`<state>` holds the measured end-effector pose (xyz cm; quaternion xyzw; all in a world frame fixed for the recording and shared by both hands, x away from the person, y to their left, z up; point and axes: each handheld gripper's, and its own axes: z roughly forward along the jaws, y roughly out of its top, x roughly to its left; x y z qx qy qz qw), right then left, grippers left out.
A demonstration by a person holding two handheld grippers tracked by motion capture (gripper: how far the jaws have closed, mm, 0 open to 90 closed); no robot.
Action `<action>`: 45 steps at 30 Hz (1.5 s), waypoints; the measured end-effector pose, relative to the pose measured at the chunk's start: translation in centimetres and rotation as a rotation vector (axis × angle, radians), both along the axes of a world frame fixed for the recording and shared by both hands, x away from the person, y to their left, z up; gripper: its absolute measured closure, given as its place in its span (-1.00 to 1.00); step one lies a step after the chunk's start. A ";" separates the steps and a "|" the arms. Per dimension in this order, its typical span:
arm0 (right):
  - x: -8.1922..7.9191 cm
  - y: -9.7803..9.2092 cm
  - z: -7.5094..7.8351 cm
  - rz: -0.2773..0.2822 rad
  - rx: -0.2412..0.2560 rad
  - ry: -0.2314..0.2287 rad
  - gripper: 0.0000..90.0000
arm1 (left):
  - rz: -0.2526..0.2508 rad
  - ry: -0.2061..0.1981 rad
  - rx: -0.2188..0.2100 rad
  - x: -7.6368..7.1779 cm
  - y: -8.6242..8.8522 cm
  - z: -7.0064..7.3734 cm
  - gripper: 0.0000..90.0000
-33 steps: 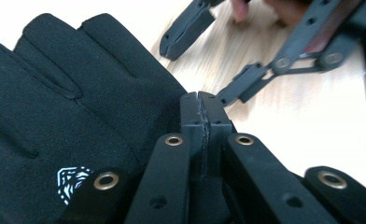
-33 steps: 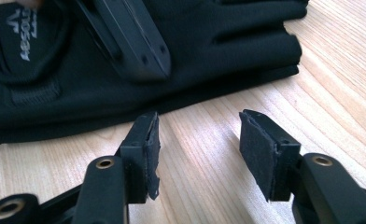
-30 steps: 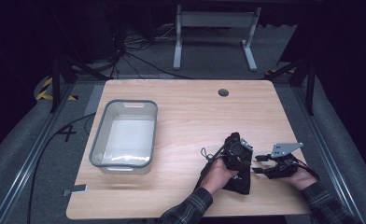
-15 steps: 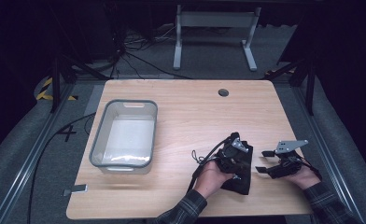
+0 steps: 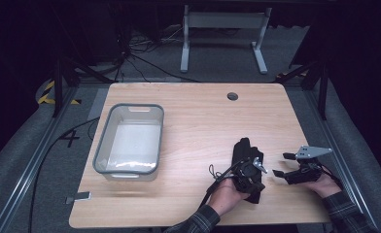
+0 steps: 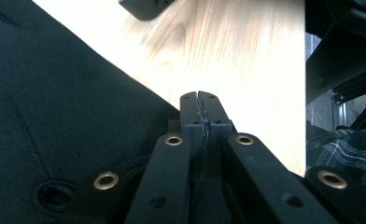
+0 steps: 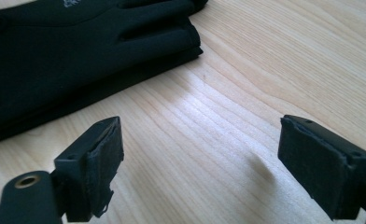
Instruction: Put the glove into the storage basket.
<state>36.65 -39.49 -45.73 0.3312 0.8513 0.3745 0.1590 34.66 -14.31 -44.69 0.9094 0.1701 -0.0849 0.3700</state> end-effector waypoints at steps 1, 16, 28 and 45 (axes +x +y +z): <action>0.0 0.0 -0.1 -0.003 -0.002 -0.008 -0.67 | 0.004 0.004 0.007 0.0 0.0 -0.1 0.99; 0.3 -0.2 -0.5 -0.018 -0.016 -0.033 -0.67 | 0.056 0.012 0.061 -0.5 3.2 0.1 0.99; 0.3 0.0 -0.7 -0.011 -0.032 -0.041 -0.67 | 0.144 -0.007 0.088 -0.3 7.4 0.4 0.99; 0.7 -0.2 -0.9 -0.003 -0.018 0.011 -0.70 | 0.171 -0.056 0.048 1.3 9.5 2.3 0.50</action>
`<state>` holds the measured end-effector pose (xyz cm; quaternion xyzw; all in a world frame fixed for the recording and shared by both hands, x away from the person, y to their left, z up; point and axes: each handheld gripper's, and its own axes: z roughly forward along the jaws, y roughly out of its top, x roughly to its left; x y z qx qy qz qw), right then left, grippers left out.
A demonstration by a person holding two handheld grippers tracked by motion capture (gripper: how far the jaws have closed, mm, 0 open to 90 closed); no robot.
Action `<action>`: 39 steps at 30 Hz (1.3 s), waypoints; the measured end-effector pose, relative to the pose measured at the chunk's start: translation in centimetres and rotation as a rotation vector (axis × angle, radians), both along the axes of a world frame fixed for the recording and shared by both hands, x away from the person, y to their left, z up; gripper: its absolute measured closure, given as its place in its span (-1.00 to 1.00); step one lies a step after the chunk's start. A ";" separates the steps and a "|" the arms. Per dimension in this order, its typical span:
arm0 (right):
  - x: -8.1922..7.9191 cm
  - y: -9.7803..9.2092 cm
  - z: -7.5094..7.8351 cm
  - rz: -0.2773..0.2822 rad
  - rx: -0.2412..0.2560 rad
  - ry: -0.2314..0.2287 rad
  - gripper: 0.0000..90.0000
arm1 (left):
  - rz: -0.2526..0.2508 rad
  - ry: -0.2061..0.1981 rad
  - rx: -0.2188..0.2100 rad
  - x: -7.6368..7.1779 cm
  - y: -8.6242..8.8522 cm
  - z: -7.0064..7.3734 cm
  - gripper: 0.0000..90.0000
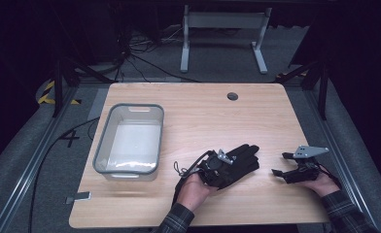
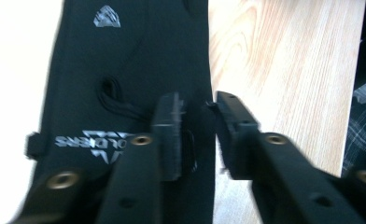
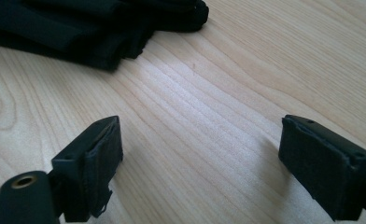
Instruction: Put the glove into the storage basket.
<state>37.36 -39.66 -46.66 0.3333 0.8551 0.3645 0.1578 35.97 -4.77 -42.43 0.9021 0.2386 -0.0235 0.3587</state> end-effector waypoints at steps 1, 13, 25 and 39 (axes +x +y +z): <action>0.0 0.0 0.0 0.003 -0.001 0.001 -0.71 | -0.001 -0.007 0.002 0.2 0.0 0.2 0.43; 0.0 0.0 0.0 0.006 -0.002 0.003 -0.72 | -0.014 -0.084 0.027 3.3 -1.4 0.6 -0.38; 0.0 0.0 0.0 0.006 -0.002 0.003 -0.72 | -0.008 -0.102 0.098 4.9 -3.0 -1.5 -0.67; 0.0 0.0 0.0 0.006 -0.001 0.003 -0.72 | -0.031 -0.118 0.140 4.6 -3.6 -2.7 -0.60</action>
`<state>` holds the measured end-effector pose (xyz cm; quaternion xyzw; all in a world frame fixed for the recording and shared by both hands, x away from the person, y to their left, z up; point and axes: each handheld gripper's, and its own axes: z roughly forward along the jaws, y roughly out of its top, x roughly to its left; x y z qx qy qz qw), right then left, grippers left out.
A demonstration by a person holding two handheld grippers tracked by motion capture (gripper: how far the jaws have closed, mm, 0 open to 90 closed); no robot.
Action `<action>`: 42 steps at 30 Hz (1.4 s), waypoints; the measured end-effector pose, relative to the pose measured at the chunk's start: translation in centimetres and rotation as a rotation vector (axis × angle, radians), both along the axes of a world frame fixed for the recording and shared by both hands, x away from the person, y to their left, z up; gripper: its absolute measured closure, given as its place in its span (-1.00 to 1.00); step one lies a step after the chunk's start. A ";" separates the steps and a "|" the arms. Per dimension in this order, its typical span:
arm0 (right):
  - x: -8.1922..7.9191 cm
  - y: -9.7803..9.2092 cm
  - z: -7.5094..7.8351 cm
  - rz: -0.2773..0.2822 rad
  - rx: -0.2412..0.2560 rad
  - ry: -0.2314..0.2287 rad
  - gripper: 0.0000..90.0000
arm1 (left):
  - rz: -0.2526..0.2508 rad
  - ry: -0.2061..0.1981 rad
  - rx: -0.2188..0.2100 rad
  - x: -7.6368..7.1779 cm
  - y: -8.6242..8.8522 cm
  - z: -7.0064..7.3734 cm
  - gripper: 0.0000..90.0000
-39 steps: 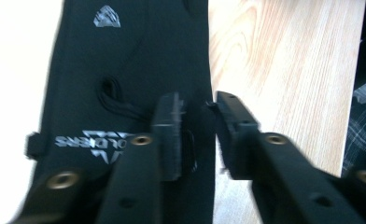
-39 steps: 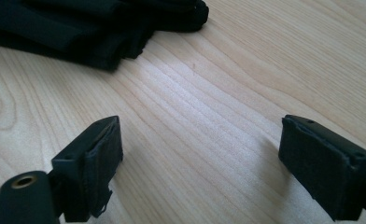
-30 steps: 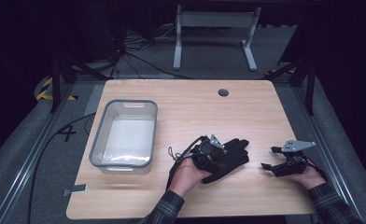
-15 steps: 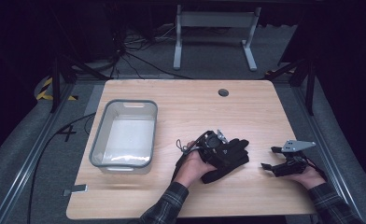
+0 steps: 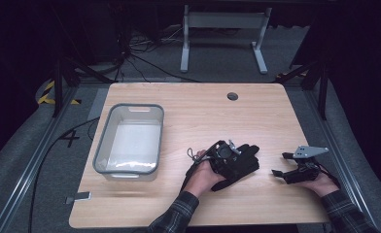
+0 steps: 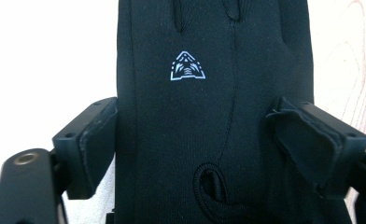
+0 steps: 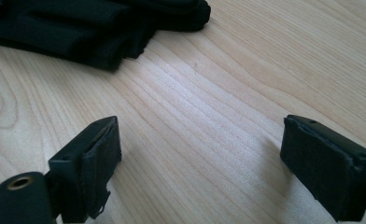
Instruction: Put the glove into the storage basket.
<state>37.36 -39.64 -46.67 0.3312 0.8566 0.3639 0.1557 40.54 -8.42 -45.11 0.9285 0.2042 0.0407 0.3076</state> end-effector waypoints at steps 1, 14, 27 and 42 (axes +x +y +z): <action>0.0 0.0 0.0 0.000 0.000 0.000 -0.72 | 0.000 0.001 0.000 0.0 0.0 0.0 -0.58; 0.0 0.0 0.0 0.000 0.000 0.000 -0.72 | -0.045 0.026 -0.007 -0.3 0.1 0.3 -0.06; 0.0 0.0 0.0 0.000 0.000 0.000 -0.72 | -0.043 0.079 0.002 -0.5 -0.1 0.8 0.52; 0.0 0.0 0.0 0.000 0.000 0.000 -0.72 | 0.006 0.094 -0.093 -0.8 2.4 4.0 0.52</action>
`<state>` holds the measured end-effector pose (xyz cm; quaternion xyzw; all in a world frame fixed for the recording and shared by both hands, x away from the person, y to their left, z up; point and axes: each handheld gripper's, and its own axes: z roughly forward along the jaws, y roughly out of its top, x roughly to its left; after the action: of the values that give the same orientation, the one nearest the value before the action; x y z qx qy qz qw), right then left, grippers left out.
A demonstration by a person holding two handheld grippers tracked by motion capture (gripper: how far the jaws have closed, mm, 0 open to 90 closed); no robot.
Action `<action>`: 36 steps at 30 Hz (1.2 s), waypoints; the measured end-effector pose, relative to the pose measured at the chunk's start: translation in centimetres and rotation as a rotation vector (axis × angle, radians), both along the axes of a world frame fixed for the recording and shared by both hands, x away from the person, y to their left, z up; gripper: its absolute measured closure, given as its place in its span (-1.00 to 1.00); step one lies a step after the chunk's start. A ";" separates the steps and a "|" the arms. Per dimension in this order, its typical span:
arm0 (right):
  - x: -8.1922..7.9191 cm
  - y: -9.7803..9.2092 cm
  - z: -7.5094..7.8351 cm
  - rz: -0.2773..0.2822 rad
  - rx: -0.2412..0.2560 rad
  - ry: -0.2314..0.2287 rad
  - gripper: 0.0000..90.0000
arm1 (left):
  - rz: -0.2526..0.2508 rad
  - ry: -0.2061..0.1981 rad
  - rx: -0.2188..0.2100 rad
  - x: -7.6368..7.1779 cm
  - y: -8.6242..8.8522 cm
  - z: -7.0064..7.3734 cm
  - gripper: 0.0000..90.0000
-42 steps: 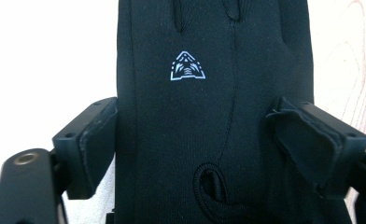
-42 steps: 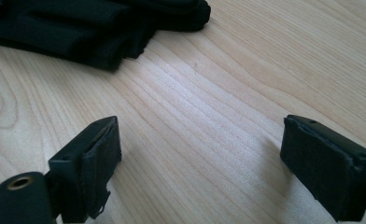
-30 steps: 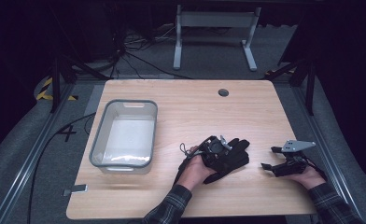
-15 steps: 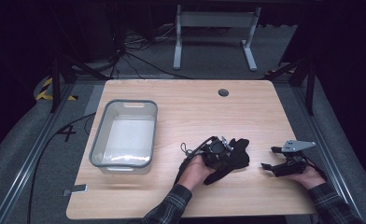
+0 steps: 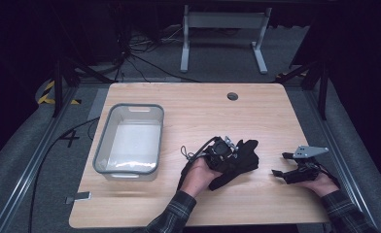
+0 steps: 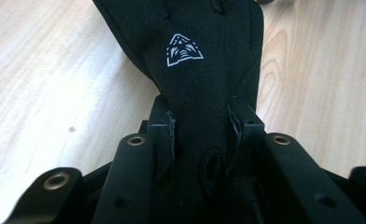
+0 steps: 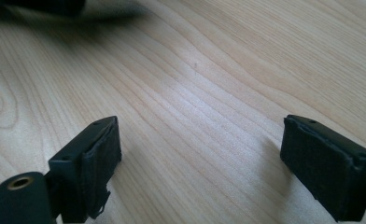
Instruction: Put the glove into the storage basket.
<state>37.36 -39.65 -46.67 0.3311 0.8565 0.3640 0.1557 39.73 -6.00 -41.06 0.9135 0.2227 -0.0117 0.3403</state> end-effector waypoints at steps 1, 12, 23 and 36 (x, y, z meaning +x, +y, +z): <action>0.0 0.0 0.0 0.000 0.000 0.000 -0.72 | 0.000 0.000 0.000 0.0 0.0 0.0 0.52; 0.0 0.0 0.0 0.000 0.000 0.001 -0.71 | 0.071 -0.017 -0.022 0.2 3.5 2.5 0.51; 0.0 0.0 0.0 -0.001 0.000 0.000 -0.71 | 0.138 -0.043 -0.038 0.5 6.9 4.3 0.51; 0.0 0.0 0.0 -0.001 0.001 -0.001 -0.71 | 0.280 -0.085 -0.060 0.9 13.3 6.1 0.51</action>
<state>37.37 -39.65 -46.67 0.3317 0.8561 0.3644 0.1561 40.64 7.33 -34.95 0.8627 0.3330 0.0677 0.3746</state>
